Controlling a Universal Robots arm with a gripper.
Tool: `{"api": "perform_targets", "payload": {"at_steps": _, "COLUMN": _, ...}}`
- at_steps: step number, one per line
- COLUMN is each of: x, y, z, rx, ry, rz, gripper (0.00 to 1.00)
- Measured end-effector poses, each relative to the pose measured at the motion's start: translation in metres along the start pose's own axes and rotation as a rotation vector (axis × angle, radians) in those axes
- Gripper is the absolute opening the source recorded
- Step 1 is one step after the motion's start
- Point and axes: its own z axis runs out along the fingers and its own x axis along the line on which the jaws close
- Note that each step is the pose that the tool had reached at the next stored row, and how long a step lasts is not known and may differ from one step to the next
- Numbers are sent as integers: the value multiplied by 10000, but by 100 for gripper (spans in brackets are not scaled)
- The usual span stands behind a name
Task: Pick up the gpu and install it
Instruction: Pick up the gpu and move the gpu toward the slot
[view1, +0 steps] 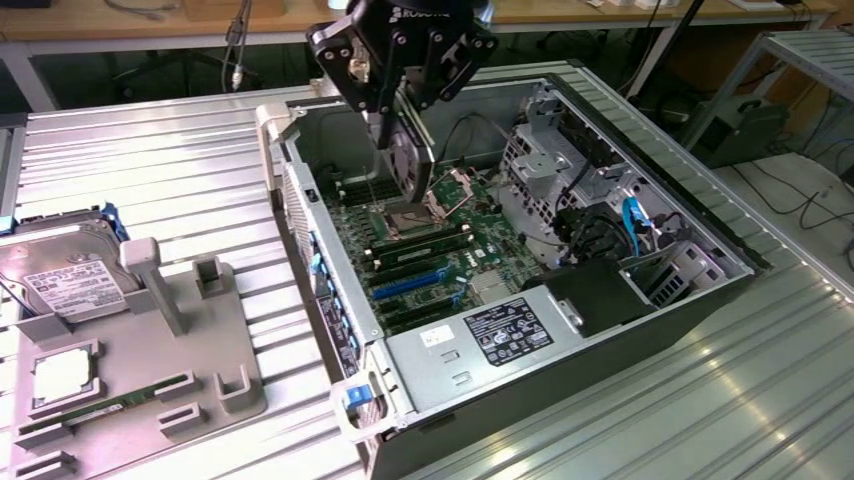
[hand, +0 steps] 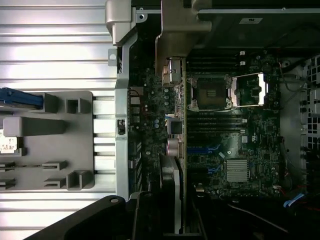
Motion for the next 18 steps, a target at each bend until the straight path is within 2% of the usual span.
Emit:
{"api": "perform_targets", "payload": {"at_steps": 15, "x": -320, "y": 3, "z": 2, "rx": 0, "ry": 0, "rz": 0, "gripper": 28}}
{"api": "perform_targets", "payload": {"at_steps": 18, "x": -428, "y": 3, "z": 2, "rx": -1, "ry": 0, "rz": -1, "gripper": 28}}
